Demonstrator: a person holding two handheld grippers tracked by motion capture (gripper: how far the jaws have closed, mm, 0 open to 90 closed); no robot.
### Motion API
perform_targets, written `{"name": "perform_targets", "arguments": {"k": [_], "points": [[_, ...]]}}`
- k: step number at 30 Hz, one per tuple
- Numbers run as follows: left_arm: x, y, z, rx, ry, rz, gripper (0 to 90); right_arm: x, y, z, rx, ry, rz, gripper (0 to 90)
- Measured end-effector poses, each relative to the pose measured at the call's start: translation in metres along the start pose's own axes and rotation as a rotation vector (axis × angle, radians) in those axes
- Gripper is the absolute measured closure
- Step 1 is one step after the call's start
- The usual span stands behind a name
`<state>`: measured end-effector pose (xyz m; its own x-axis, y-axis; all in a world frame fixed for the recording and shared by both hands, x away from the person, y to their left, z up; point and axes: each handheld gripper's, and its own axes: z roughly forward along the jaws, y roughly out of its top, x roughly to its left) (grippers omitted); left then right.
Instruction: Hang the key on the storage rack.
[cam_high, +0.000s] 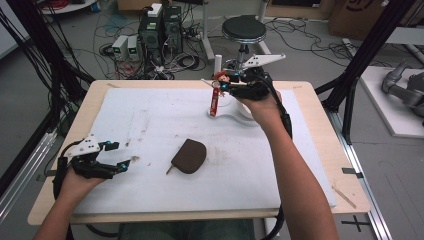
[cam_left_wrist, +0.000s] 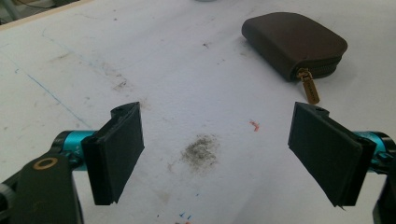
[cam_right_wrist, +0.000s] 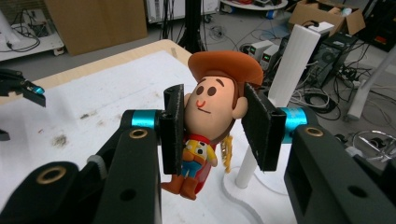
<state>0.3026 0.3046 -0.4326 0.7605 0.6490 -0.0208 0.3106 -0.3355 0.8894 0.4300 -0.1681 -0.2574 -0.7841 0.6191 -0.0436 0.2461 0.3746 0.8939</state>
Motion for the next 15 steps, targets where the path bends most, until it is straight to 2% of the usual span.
{"name": "perform_targets", "arguments": {"k": [15], "points": [[0.001, -0.002, 0.001, 0.007, 0.004, -0.010, 18.1, -0.024, 0.009, 0.015, 0.009, -0.051, 0.028, 61.6]]}}
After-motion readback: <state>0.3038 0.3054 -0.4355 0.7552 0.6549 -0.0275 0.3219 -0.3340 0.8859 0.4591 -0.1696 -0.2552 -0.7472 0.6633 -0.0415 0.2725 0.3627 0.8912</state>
